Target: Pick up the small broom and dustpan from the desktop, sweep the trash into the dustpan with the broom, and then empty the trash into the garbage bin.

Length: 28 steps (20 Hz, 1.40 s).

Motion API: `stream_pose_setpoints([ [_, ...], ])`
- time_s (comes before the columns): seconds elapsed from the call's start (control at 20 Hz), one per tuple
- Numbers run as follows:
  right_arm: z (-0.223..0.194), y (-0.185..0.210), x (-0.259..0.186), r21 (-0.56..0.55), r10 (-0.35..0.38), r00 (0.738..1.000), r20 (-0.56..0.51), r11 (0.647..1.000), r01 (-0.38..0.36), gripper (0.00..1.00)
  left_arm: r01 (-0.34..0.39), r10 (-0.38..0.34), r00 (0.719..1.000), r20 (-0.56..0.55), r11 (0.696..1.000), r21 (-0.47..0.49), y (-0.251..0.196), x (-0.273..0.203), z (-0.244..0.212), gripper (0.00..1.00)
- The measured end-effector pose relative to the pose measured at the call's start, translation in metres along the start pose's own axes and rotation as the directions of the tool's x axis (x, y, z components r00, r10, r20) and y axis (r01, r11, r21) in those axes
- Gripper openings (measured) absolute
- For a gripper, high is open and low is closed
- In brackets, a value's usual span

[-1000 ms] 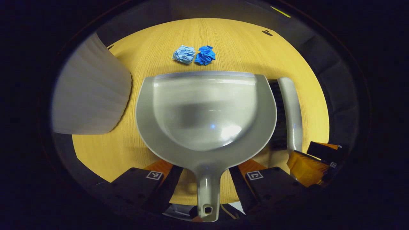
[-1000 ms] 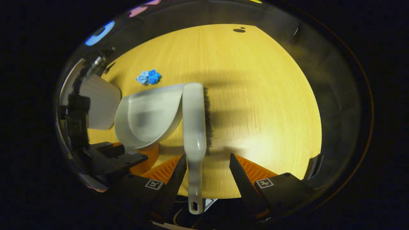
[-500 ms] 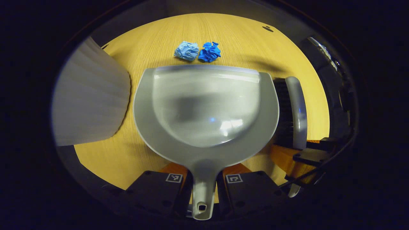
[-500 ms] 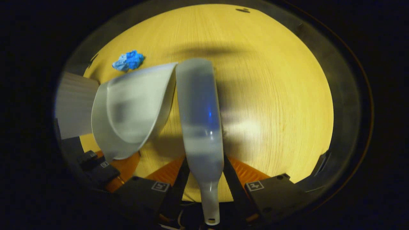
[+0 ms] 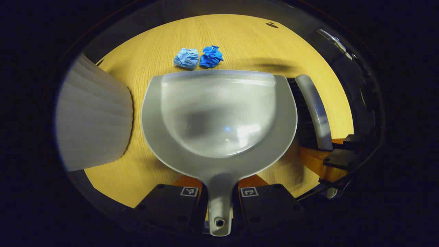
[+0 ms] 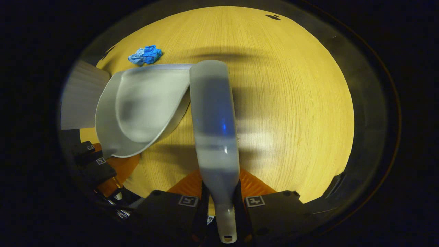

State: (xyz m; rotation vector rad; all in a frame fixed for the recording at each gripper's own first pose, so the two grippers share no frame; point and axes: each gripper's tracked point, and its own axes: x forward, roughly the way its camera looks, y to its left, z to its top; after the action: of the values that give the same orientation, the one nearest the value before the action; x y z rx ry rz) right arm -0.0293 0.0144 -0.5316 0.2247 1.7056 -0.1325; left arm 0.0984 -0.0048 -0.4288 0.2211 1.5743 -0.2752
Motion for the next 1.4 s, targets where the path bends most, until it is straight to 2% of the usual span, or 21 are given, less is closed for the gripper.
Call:
stream_pose_setpoints([
  [0.05, 0.0, 0.0, -0.002, -0.007, 0.003, 1.0, -0.007, 1.0, -0.003, 0.34, 0.003, -0.003, 1.0, -0.005, 1.0, 0.008, 0.001, 0.0, -0.001, 0.27],
  [0.15, 0.0, 0.0, 0.001, -0.02, -0.001, 1.0, 0.008, 1.0, 0.001, 0.23, 0.002, -0.001, 1.0, -0.015, 0.999, 0.034, 0.001, -0.001, -0.001, 0.28],
  [0.3, 0.0, -0.003, 0.0, -0.059, -0.009, 1.0, 0.021, 0.998, 0.01, 0.23, 0.0, 0.0, 1.0, 0.002, 0.999, 0.051, 0.003, 0.001, -0.003, 0.28],
  [0.35, 0.002, -0.01, -0.003, -0.091, -0.025, 0.999, 0.035, 0.995, 0.028, 0.18, 0.005, -0.005, 1.0, 0.0, 0.998, 0.055, 0.005, -0.001, -0.009, 0.27],
  [0.4, 0.009, -0.018, -0.011, -0.123, -0.039, 0.998, 0.056, 0.991, 0.046, 0.23, 0.015, -0.015, 1.0, 0.004, 0.998, 0.057, 0.006, -0.003, -0.014, 0.27],
  [0.45, 0.022, -0.024, -0.02, -0.142, -0.046, 0.995, 0.091, 0.988, 0.059, 0.23, 0.032, -0.032, 0.999, 0.01, 0.998, 0.063, 0.007, -0.005, -0.018, 0.28],
  [0.5, 0.037, -0.031, -0.032, -0.166, -0.059, 0.992, 0.111, 0.983, 0.077, 0.23, 0.043, -0.044, 0.999, 0.015, 0.997, 0.064, 0.008, -0.008, -0.022, 0.24],
  [0.65, 0.13, -0.055, -0.083, -0.281, -0.111, 0.958, 0.266, 0.941, 0.187, 0.23, 0.06, -0.063, 0.998, 0.031, 0.996, 0.067, 0.011, -0.018, -0.032, 0.25],
  [0.75, 0.195, -0.055, -0.11, -0.33, -0.115, 0.933, 0.341, 0.915, 0.233, 0.23, 0.036, -0.04, 0.998, 0.049, 0.996, 0.077, 0.016, -0.024, -0.035, 0.25],
  [0.8, 0.223, -0.056, -0.119, -0.361, -0.13, 0.921, 0.367, 0.893, 0.27, 0.23, 0.017, -0.022, 0.998, 0.056, 0.996, 0.086, 0.02, -0.026, -0.036, 0.25],
  [0.85, 0.254, -0.054, -0.126, -0.405, -0.14, 0.9, 0.412, 0.857, 0.319, 0.22, -0.008, 0.002, 0.998, 0.06, 0.995, 0.098, 0.025, -0.025, -0.039, 0.26],
  [0.9, 0.28, -0.047, -0.127, -0.458, -0.131, 0.892, 0.433, 0.82, 0.343, 0.23, -0.036, 0.029, 0.998, 0.063, 0.993, 0.108, 0.03, -0.023, -0.043, 0.25],
  [1.0, 0.314, -0.019, -0.11, -0.526, -0.101, 0.906, 0.412, 0.785, 0.327, 0.22, -0.052, 0.049, 0.998, 0.032, 0.993, 0.102, 0.032, -0.016, -0.058, 0.26],
  [1.05, 0.322, -0.005, -0.092, -0.549, -0.103, 0.913, 0.395, 0.77, 0.324, 0.22, -0.038, 0.037, 0.999, 0.012, 0.996, 0.082, 0.03, -0.012, -0.067, 0.25],
  [1.1, 0.323, 0.007, -0.072, -0.592, -0.105, 0.923, 0.37, 0.739, 0.321, 0.22, -0.021, 0.021, 1.0, 0.0, 0.998, 0.059, 0.026, -0.009, -0.075, 0.27],
  [1.15, 0.319, 0.019, -0.056, -0.651, -0.104, 0.933, 0.346, 0.689, 0.318, 0.22, -0.011, 0.011, 1.0, -0.007, 0.999, 0.04, 0.023, -0.007, -0.08, 0.27],
  [1.25, 0.318, 0.038, -0.034, -0.726, -0.125, 0.927, 0.354, 0.588, 0.357, 0.22, -0.019, 0.02, 1.0, -0.005, 0.999, 0.05, 0.023, -0.005, -0.083, 0.25],
  [1.4, 0.311, 0.062, -0.013, -0.786, -0.145, 0.933, 0.33, 0.505, 0.357, 0.22, -0.01, 0.01, 1.0, -0.01, 0.999, 0.04, 0.023, -0.006, -0.082, 0.25],
])
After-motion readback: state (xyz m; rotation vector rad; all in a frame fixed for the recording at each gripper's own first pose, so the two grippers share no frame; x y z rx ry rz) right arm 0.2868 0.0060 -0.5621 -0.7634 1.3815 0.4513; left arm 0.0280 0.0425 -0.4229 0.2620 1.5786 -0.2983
